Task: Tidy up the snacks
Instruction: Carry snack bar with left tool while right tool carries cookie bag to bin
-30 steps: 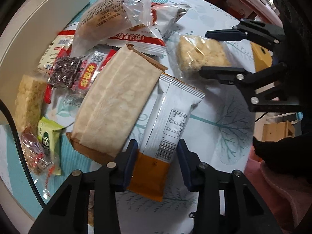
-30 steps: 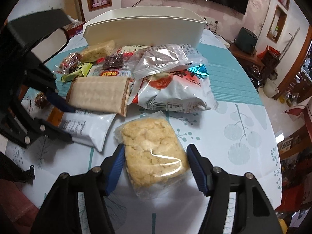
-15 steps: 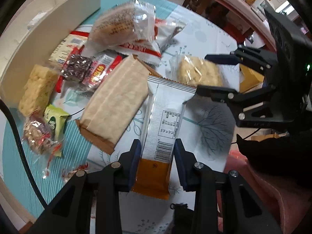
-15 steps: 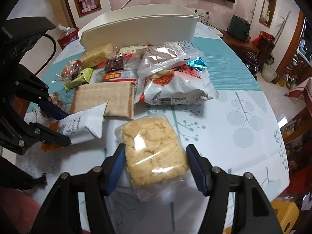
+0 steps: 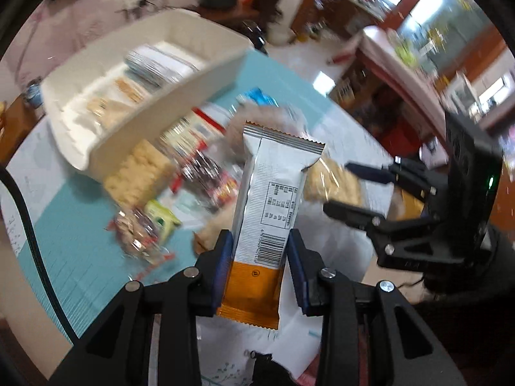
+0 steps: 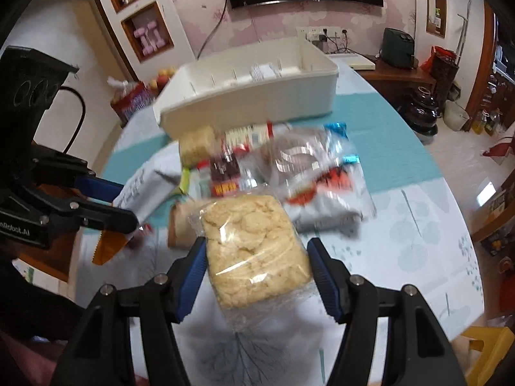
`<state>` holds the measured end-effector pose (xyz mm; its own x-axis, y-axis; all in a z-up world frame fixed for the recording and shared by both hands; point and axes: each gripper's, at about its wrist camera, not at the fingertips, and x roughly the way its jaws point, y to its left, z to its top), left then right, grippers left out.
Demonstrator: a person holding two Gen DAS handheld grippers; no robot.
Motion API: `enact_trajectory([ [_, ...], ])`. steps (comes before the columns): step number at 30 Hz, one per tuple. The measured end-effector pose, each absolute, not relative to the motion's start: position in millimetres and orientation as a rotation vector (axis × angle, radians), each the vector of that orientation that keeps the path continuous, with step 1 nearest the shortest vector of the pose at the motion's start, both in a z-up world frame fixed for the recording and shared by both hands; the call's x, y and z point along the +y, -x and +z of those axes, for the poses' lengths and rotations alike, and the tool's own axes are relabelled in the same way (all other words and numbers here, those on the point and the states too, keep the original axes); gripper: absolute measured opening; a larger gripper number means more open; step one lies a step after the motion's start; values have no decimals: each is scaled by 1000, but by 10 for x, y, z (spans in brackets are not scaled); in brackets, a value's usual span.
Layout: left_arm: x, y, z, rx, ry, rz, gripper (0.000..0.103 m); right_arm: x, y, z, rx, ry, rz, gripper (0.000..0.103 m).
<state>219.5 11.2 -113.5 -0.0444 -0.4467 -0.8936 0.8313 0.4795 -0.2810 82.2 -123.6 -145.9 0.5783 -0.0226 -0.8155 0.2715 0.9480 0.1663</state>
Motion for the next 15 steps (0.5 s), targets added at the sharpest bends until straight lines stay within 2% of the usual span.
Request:
enact_trajectory([
  [15,-15,-2996,-695,1123,-36,-768,33,-1706,-1495,-1004,808,-259,-110,63],
])
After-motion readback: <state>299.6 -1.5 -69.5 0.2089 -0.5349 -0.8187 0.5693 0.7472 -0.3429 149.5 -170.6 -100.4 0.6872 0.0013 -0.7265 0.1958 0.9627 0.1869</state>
